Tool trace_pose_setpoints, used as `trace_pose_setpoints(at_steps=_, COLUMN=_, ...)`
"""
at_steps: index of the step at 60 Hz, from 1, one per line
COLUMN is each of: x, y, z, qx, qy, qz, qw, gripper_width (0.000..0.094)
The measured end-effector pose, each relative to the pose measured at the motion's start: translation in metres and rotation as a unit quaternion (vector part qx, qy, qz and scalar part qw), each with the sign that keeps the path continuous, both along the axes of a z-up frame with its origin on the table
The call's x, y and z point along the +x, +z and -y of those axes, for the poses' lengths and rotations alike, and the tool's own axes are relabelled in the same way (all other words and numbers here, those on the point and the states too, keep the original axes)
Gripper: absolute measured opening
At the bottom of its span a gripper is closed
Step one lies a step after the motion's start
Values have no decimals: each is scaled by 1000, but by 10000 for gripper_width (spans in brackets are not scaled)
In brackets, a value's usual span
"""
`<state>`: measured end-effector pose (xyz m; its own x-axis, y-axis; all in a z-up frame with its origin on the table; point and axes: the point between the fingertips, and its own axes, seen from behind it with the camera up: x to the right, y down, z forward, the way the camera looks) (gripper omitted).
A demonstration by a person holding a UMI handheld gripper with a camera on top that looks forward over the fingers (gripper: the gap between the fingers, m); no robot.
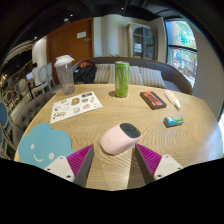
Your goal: Arrange mouse
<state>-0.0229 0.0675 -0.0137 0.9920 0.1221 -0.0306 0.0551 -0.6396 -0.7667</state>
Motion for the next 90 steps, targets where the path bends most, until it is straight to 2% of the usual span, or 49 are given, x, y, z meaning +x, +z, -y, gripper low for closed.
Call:
trace_pose_setpoints(at_steps=17, x=-4, y=-1, z=-67, qx=-7, qy=-32, qz=2, qw=999, gripper_width=837)
trace_pose_setpoints(at_steps=26, x=1, y=0, z=-74, qx=4, qy=-53, qz=3, qw=999, gripper_width=573)
trace_pose_setpoints(at_steps=32, x=2, y=0, z=-73, qx=14, qy=-56, qz=2, qw=998, gripper_width=507)
trace_pose_setpoints(at_steps=36, x=8, y=4, z=-65, qx=1, qy=-92, qz=-21, qw=996, gripper_width=453)
trace_pose_setpoints(at_steps=39, x=8, y=24, z=-60, qx=28, qy=-104, qz=-25, qw=994, gripper_width=422)
trace_pose_setpoints(at_steps=42, x=2, y=55, z=-54, qx=72, qy=-98, qz=-12, qw=993, gripper_width=398)
trace_pose_setpoints(at_steps=47, x=-33, y=103, z=-34, qx=113, qy=-87, qz=-33, qw=989, gripper_width=397)
trace_pose_setpoints(at_steps=55, x=-118, y=150, z=12, qx=145, qy=-37, qz=-62, qw=987, gripper_width=396)
trace_pose_setpoints(at_steps=62, x=-180, y=120, z=36, qx=129, qy=7, qz=-44, qw=991, gripper_width=394)
trace_pose_setpoints(at_steps=66, x=-204, y=90, z=42, qx=102, qy=22, qz=-34, qw=994, gripper_width=394)
trace_pose_setpoints(at_steps=79, x=-215, y=15, z=50, qx=43, qy=19, qz=-4, qw=999, gripper_width=405)
trace_pose_setpoints(at_steps=82, x=-214, y=3, z=54, qx=26, qy=18, qz=-7, qw=999, gripper_width=444)
trace_pose_setpoints(at_steps=84, x=-215, y=7, z=51, qx=35, qy=17, qz=-17, qw=999, gripper_width=477)
trace_pose_setpoints(at_steps=90, x=-216, y=6, z=54, qx=17, qy=36, qz=-30, qw=999, gripper_width=562)
